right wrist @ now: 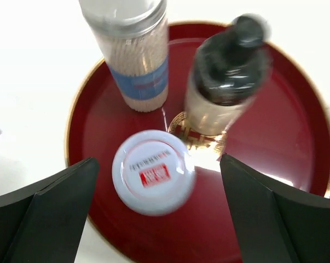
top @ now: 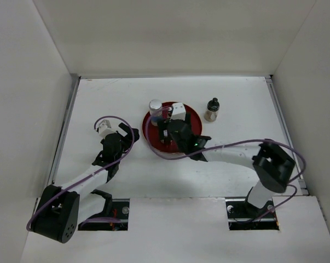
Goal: Organize the condiment bottles
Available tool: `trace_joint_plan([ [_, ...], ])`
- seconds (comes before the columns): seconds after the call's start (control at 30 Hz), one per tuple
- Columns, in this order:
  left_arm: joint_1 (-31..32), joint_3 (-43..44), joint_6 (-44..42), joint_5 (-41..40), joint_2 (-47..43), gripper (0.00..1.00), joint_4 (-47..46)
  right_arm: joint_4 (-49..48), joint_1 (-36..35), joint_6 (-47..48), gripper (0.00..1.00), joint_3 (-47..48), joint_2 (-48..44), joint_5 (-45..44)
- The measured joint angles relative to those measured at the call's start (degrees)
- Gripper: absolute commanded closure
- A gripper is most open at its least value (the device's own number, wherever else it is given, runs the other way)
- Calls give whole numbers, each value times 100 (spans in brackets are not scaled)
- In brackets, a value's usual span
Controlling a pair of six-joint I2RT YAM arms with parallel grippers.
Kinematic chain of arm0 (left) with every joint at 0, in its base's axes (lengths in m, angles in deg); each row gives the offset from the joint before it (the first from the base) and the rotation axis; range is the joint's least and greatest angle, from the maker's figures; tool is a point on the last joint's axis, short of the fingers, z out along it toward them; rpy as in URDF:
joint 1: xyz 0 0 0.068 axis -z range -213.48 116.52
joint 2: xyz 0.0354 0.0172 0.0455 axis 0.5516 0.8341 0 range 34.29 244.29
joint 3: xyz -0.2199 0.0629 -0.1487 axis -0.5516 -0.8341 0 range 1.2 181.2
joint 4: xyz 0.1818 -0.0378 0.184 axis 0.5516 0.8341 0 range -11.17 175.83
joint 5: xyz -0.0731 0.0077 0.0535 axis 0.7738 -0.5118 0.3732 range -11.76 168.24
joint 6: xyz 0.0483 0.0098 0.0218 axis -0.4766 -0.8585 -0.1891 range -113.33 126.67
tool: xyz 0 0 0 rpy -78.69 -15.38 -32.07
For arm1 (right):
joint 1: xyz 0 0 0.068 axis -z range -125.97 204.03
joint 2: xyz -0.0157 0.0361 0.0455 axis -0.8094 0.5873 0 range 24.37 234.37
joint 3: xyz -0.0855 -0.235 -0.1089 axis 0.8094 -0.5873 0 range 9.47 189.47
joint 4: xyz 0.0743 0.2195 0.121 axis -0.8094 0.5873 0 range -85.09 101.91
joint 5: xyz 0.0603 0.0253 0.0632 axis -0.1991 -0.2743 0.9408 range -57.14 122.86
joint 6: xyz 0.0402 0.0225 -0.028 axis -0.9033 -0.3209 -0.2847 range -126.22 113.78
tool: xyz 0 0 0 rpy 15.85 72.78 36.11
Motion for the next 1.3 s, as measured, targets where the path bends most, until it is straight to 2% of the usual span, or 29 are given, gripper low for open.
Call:
trace_joint_plan([
  [0.13, -11, 0, 0, 2, -11, 0, 0, -214, 387, -7, 0, -758, -1261, 74],
  [0.27, -9, 0, 0, 4, 24, 0, -9, -402, 1543, -37, 0, -988, -1818, 66],
  [0.4, 7, 0, 0, 2, 122, 0, -13, -339, 2592, -39, 0, -855, -1432, 140],
  [0.57, 0, 0, -2, 0, 131, 0, -42, 11, 3226, 2, 0, -103, -313, 592],
  [0.73, 0, 2, -2, 0, 140, 0, -44, 243, 3523, 2, 2, 492, 452, 981],
  [0.83, 0, 0, -2, 0, 177, 0, -44, 291, 3582, 4, 23, 647, 688, 1154],
  [1.0, 0, 0, -2, 0, 203, 0, -46, 299, 3585, -79, 38, 654, 702, 1246],
  [1.13, 0, 0, -2, -2, 179, 0, -46, 391, 3547, -81, 40, 369, 328, 1204],
  [1.3, 0, 0, -2, -4, 160, 0, -44, 629, 3298, 33, 40, 11, -638, 964],
])
